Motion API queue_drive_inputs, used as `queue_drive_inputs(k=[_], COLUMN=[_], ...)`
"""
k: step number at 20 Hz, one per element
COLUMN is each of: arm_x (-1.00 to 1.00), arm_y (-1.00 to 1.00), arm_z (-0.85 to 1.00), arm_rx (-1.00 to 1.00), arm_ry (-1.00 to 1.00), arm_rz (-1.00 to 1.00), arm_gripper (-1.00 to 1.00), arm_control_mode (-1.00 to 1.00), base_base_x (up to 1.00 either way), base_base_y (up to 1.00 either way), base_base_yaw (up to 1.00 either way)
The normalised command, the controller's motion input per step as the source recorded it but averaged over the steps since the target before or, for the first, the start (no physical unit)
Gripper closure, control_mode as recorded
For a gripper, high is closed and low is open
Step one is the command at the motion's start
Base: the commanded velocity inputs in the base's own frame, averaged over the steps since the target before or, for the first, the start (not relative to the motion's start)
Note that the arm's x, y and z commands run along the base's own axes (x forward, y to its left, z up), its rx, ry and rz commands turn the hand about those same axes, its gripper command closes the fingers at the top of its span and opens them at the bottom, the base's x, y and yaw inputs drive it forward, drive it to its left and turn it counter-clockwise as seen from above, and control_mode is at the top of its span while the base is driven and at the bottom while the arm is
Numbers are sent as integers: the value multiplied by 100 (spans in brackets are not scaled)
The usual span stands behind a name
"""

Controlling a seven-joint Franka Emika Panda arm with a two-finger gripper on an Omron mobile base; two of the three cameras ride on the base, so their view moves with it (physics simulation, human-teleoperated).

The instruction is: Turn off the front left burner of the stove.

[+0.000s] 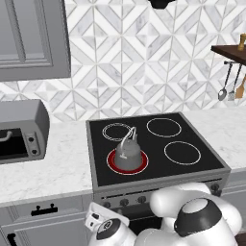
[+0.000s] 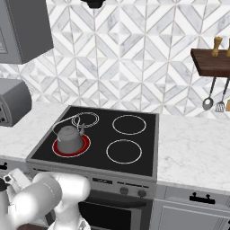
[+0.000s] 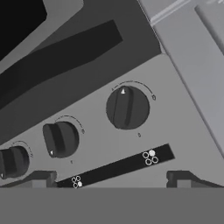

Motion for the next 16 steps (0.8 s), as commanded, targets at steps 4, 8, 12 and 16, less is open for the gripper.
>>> queue_drive_inputs(k=[4, 8, 12, 16], arm_x=[14, 6, 5, 7], arm_y=[0, 0, 0, 1], arm_z=[-26, -38, -37, -29], arm_rx=[0, 0, 0, 0], arm_ry=[0, 0, -2, -3], arm_rz=[0, 1, 2, 2], arm_gripper=[-100, -100, -100, -100], arm_control_mode=[-100, -100, -100, -100], base_base_x=[0, 0, 0, 0], base_base_y=[0, 0, 0, 0], base_base_yaw=[0, 0, 0, 0])
